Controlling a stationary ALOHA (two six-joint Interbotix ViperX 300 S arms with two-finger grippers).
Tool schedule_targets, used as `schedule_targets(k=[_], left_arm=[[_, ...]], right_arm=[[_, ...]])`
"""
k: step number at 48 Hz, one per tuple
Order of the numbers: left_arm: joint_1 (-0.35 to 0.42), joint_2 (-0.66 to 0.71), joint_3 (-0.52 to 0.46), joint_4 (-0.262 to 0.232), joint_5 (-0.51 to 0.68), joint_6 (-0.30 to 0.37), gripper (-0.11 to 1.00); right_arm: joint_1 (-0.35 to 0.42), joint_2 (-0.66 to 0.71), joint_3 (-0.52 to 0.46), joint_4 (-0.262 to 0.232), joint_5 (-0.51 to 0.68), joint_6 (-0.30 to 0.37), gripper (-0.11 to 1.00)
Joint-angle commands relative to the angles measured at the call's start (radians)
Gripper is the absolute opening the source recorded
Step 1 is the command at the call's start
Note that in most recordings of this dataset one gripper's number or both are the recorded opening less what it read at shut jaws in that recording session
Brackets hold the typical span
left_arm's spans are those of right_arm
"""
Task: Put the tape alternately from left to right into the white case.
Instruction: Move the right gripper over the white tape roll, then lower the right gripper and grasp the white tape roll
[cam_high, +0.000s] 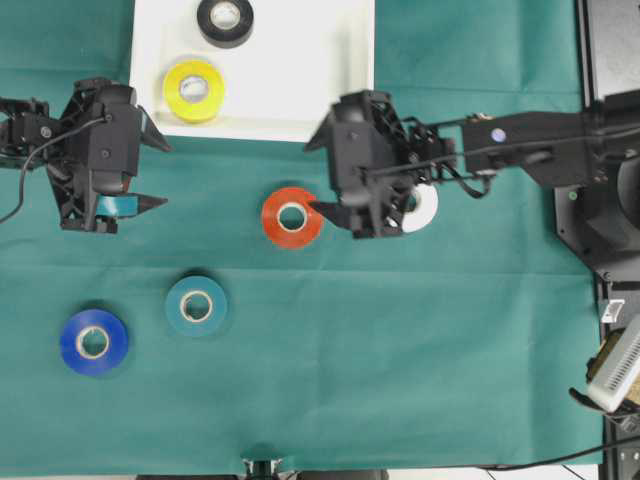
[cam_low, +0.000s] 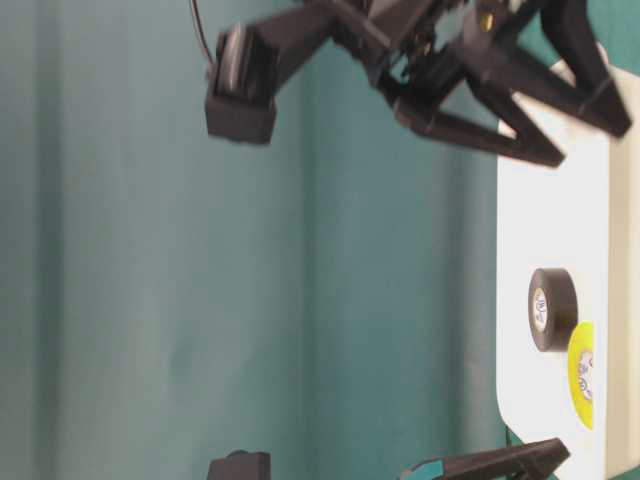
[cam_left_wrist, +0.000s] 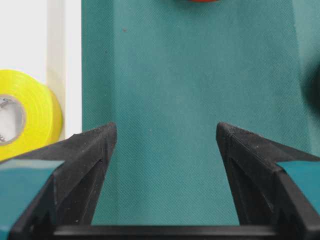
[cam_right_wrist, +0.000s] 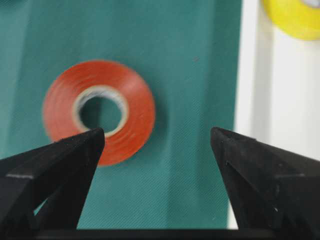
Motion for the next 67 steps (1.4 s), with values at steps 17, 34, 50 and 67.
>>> schedule_targets(k=[17, 34, 50, 67], left_arm=[[-0.003, -0.012, -0.011, 0.000, -0.003, -0.002, 0.80], [-0.003, -0.012, -0.014, 0.000, -0.003, -0.002, 0.80], [-0.005, -0.011, -0.012, 0.000, -0.003, -0.002, 0.80], [-0.009, -0.009, -0.009, -0.002, -0.005, -0.002, 0.80]], right_arm=[[0.060, -0.161, 0.147, 0.009, -0.002, 0.035, 0.66], [0.118, -0.259, 0.256, 0.009, 0.035, 0.140, 0.66], [0.121, -0.285, 0.295, 0.008, 0.041, 0.167, 0.66], [0.123, -0.273, 0.316, 0.009, 0.052, 0.189, 0.66]])
